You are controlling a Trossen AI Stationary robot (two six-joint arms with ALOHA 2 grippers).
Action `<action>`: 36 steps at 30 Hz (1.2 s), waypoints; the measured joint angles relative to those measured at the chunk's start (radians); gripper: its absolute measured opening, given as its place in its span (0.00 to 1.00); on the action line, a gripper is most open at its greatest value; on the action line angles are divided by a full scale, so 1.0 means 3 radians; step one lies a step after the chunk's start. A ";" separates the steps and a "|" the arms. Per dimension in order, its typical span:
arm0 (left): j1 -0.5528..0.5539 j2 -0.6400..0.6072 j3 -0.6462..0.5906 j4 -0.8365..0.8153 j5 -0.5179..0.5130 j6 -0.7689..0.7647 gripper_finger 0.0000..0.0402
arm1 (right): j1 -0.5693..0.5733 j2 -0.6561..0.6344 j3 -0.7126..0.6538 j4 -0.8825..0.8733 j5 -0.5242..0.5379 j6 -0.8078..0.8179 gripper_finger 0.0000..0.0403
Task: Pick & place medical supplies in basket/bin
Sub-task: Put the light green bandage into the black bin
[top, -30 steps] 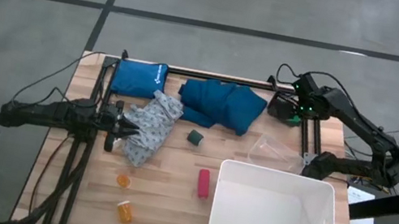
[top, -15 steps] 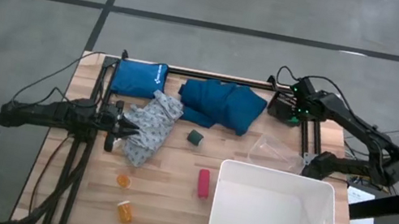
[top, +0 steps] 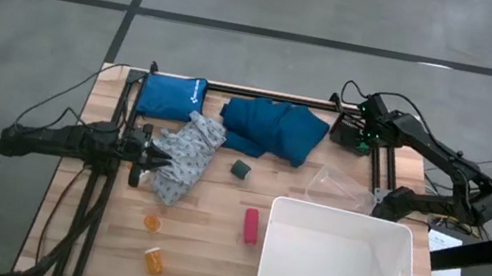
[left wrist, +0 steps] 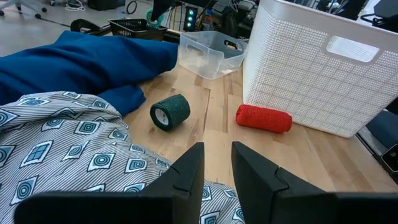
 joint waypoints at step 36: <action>0.0000 0.0000 0.0000 0.0000 0.0000 0.0000 0.22 | 0.0006 -0.0006 -0.0247 0.0366 0.0002 0.0024 0.62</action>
